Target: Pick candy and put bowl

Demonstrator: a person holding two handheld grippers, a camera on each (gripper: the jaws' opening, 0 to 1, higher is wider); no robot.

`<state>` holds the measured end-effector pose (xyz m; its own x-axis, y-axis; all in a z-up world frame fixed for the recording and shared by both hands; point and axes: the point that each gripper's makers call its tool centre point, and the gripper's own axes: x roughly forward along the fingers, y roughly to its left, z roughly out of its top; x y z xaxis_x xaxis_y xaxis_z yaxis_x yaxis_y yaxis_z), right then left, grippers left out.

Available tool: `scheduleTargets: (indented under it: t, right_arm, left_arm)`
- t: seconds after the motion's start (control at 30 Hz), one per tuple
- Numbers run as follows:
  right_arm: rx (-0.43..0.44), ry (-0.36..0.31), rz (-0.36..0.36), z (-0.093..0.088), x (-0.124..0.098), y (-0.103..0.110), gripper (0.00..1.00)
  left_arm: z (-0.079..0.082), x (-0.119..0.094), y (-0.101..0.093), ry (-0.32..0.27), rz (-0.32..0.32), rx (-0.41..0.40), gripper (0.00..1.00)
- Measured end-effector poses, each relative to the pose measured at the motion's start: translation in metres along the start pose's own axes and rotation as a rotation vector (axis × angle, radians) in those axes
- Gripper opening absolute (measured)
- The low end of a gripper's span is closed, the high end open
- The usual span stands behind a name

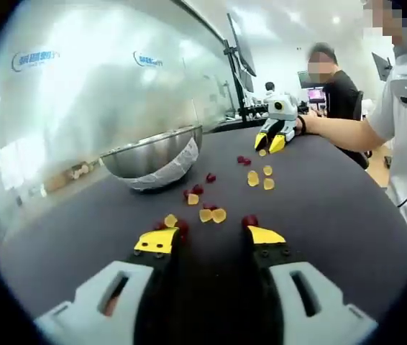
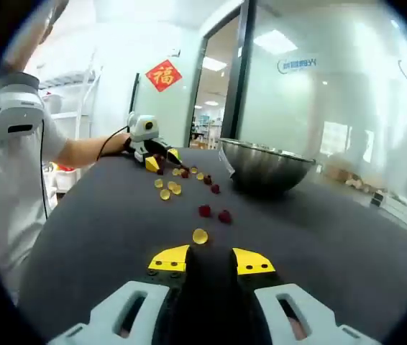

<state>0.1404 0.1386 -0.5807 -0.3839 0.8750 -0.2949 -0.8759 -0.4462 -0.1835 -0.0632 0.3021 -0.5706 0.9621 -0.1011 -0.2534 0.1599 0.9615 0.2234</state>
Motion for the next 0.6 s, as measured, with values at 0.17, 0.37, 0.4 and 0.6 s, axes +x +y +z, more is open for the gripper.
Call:
scheduleTargets:
  t: [0.17,0.37,0.4,0.6]
  right_arm:
    - [0.001,0.000,0.000,0.0002,0.0000,0.0005,0.16]
    - [0.001,0.000,0.000,0.0002,-0.0001,0.0007,0.16]
    - [0.001,0.000,0.000,0.0002,-0.0001,0.0006,0.16]
    - [0.001,0.001,0.000,0.0001,-0.0001,0.0006,0.16]
  left_arm:
    - [-0.0004,0.0000,0.0022,0.001,0.006,-0.008,0.32]
    - [-0.0002,0.0001,0.0016,0.001,0.007,-0.009,0.32]
    - [-0.0002,0.0001,0.0015,0.001,0.007,-0.009,0.32]
    - [-0.0003,0.0002,0.0017,0.000,0.008,-0.010,0.32]
